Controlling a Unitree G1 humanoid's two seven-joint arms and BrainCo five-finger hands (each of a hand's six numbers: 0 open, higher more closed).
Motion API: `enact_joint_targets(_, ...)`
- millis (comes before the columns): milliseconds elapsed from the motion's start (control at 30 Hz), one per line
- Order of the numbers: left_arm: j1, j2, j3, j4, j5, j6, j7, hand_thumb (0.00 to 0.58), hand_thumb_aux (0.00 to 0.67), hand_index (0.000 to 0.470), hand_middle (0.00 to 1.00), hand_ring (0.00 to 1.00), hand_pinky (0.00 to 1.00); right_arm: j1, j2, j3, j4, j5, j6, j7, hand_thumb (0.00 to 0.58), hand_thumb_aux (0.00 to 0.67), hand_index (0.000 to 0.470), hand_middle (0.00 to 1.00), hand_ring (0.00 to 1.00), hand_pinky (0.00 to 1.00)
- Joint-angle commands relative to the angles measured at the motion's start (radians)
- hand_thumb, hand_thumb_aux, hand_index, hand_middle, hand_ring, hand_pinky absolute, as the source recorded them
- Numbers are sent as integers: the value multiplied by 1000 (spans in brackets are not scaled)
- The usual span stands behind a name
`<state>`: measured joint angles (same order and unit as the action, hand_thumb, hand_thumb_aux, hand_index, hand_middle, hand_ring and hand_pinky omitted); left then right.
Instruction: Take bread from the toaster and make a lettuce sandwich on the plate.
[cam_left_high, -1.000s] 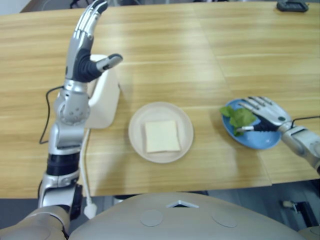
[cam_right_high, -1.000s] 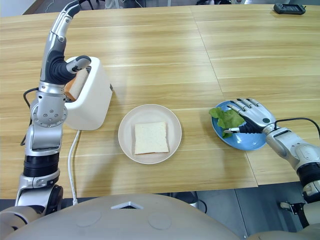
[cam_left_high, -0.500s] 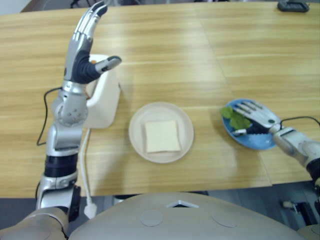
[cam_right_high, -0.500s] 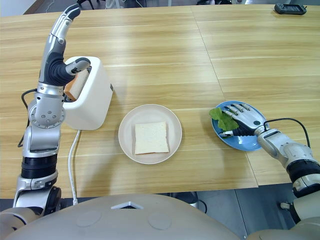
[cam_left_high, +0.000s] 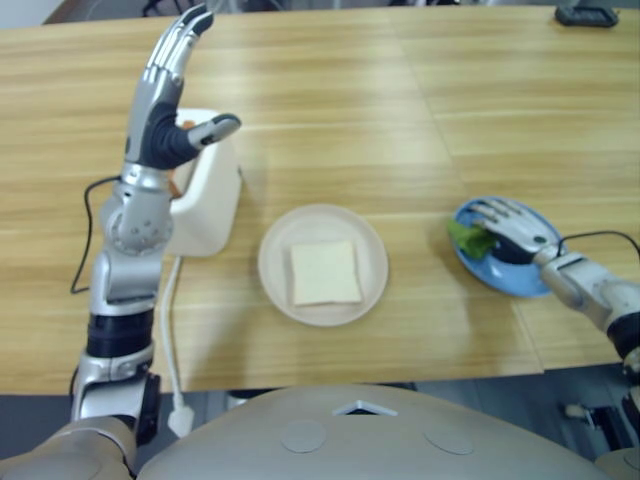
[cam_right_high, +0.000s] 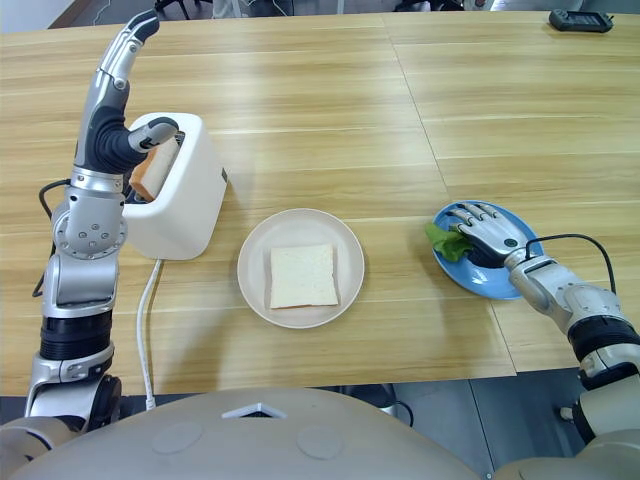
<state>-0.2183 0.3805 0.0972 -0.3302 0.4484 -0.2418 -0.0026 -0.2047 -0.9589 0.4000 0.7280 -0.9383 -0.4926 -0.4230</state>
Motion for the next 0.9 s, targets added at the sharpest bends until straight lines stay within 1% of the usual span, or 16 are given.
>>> enact_joint_targets(33,1,10,4,-8,-8,9,-12,0,0,0,0,0,0,22,-6,7,-15,-2,-1,-8,580,670,460,0,0,0)
enact_joint_targets(67,1,10,5,-8,-9,9,-12,0,0,0,0,0,0,24,-6,4,-19,-1,2,-17,580,670,460,0,0,0)
enact_joint_targets(100,1,11,5,-8,-9,9,-12,0,0,0,0,0,0,26,-5,1,-25,-2,4,-28,580,670,460,1000,1000,1000)
enact_joint_targets(733,-11,11,0,0,-7,10,-14,0,0,0,0,0,0,42,-6,-23,-92,-4,35,-133,580,670,460,1000,1000,1000)
enact_joint_targets(833,-19,8,-7,7,-6,9,-14,0,0,0,0,0,0,68,-25,-51,-159,0,48,-167,580,670,460,1000,1000,1000)
enact_joint_targets(900,-26,7,-12,13,-5,8,-13,0,0,0,0,0,0,95,-41,-86,-241,13,53,-180,580,670,460,1000,1000,1000)
